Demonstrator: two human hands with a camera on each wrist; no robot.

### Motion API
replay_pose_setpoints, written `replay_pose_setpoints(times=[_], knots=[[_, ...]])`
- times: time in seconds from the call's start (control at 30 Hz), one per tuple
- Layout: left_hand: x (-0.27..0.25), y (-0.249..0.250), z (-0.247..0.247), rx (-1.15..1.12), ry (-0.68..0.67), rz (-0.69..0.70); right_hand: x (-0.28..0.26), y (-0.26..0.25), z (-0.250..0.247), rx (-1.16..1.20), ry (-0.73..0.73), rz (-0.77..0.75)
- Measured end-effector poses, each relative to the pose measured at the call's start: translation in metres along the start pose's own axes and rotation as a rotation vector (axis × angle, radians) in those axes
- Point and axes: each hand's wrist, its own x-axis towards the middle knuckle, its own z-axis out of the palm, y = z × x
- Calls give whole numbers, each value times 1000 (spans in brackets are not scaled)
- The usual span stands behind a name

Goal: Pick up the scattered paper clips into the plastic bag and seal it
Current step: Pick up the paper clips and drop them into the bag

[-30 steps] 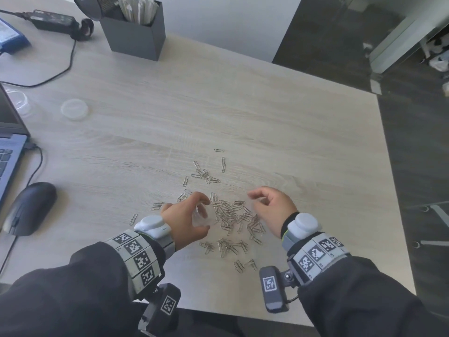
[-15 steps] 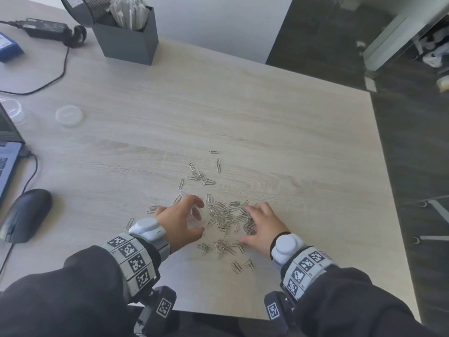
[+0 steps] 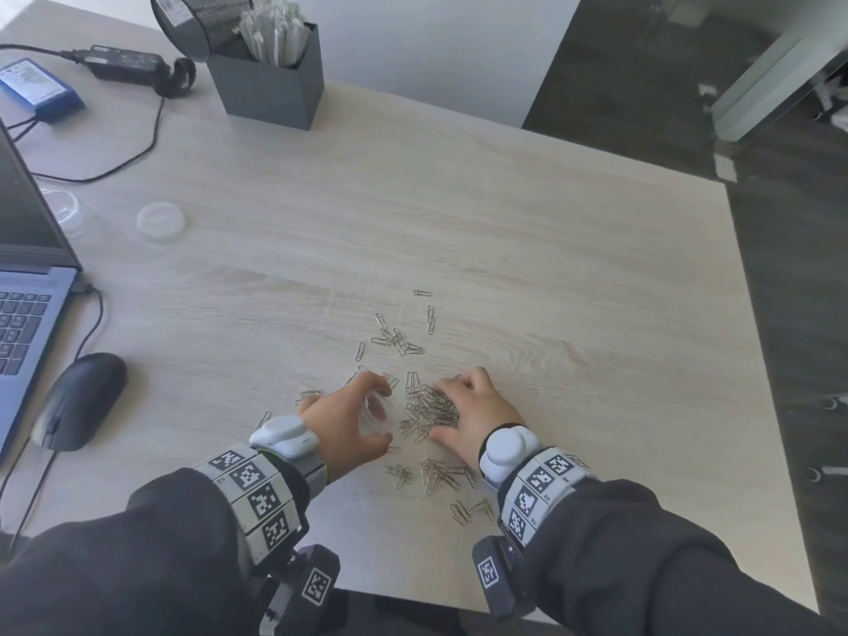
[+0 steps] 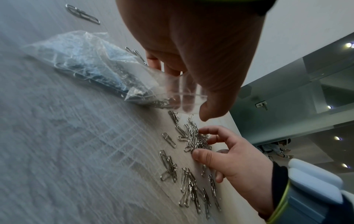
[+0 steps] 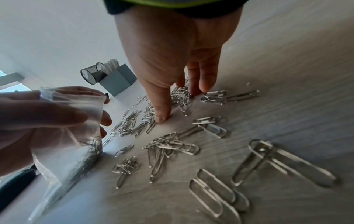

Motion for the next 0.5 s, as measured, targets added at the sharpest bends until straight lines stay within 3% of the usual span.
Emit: replay_pose_setpoints(times=[0.5], knots=[[2, 3, 3, 0, 17, -21, 3, 0, 1, -4, 57, -74]])
